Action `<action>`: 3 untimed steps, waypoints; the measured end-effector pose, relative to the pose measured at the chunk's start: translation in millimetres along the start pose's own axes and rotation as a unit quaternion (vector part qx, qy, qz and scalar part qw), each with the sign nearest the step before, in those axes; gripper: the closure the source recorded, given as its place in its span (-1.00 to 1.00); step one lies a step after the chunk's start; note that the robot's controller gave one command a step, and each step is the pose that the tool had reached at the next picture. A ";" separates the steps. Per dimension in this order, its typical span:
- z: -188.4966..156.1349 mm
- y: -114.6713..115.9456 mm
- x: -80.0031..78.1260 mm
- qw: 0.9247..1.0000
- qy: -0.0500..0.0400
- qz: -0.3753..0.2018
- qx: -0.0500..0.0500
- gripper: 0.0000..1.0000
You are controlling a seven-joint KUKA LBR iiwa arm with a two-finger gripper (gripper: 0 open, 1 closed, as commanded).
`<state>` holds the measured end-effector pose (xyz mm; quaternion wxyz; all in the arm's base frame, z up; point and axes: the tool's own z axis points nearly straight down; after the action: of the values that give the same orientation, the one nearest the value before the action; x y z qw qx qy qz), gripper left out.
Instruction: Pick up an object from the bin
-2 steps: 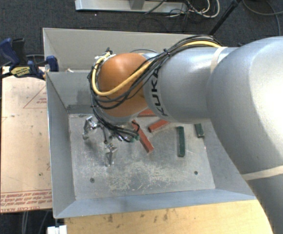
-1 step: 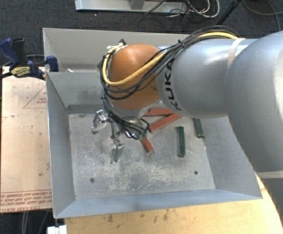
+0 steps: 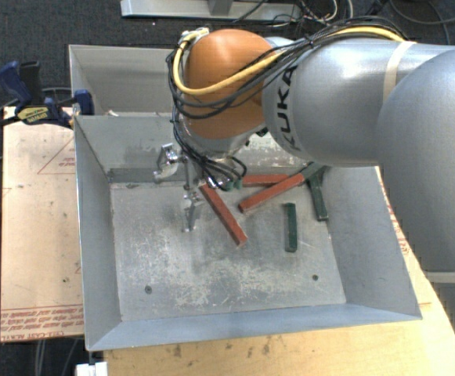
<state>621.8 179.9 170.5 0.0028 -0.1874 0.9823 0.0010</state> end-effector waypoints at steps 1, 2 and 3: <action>-26.7 -24.9 23.4 1.000 0.003 0.006 -0.001 -1.00; -46.4 -51.7 28.0 0.997 0.001 -0.074 0.000 -1.00; -30.9 -86.3 17.4 0.994 0.000 -0.107 0.001 -1.00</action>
Offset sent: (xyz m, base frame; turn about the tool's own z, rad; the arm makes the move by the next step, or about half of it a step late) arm -0.0025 -0.0690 0.0522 -0.1854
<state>637.2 93.2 201.3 0.0030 -0.2915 0.9566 -0.0002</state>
